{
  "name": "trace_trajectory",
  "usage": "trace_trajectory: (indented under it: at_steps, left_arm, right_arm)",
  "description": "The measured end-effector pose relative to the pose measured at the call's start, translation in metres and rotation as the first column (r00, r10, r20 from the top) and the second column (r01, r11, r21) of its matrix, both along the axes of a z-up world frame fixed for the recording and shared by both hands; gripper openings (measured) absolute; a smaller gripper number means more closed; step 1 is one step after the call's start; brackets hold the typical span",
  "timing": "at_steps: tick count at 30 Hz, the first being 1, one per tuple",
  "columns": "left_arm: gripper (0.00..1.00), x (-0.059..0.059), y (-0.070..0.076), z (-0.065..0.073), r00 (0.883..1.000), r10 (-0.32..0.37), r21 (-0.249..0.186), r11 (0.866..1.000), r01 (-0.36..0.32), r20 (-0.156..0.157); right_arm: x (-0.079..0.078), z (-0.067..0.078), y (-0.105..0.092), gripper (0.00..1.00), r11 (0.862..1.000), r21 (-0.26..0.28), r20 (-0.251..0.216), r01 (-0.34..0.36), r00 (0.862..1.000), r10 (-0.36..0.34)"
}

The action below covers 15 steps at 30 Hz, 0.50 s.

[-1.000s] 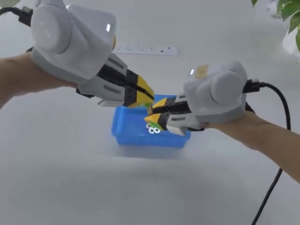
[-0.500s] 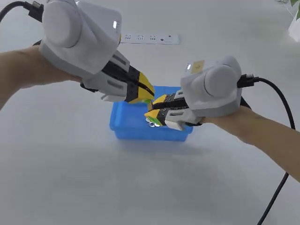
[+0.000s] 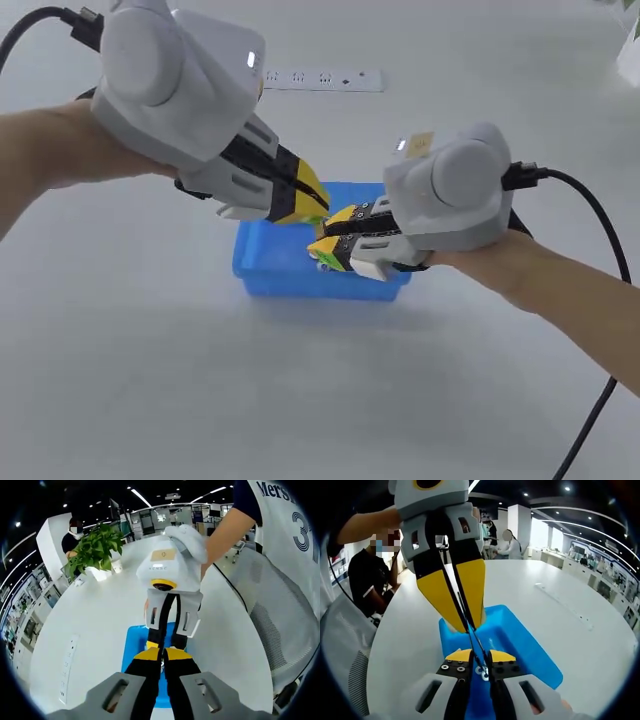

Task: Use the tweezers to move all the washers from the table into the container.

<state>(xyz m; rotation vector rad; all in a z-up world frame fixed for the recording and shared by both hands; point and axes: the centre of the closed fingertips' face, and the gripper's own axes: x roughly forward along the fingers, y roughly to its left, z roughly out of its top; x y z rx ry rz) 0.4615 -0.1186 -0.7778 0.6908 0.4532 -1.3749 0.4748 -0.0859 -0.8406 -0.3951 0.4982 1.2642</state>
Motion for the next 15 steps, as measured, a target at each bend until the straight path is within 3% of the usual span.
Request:
trace_trajectory:
  at_steps: [10,15]
  left_arm:
    - [0.05,-0.009,0.002,0.014,0.999,0.001,0.004,1.0,-0.001,0.038]
    - [0.05,-0.011,0.006,0.025,0.998,0.017,-0.008,1.0,-0.017,0.053]
  right_arm:
    - [-0.003,0.014,-0.002,0.13,0.999,0.031,0.006,0.016,1.0,-0.016]
    - [-0.006,0.026,-0.002,0.13,0.999,0.033,0.034,0.014,0.999,-0.015]
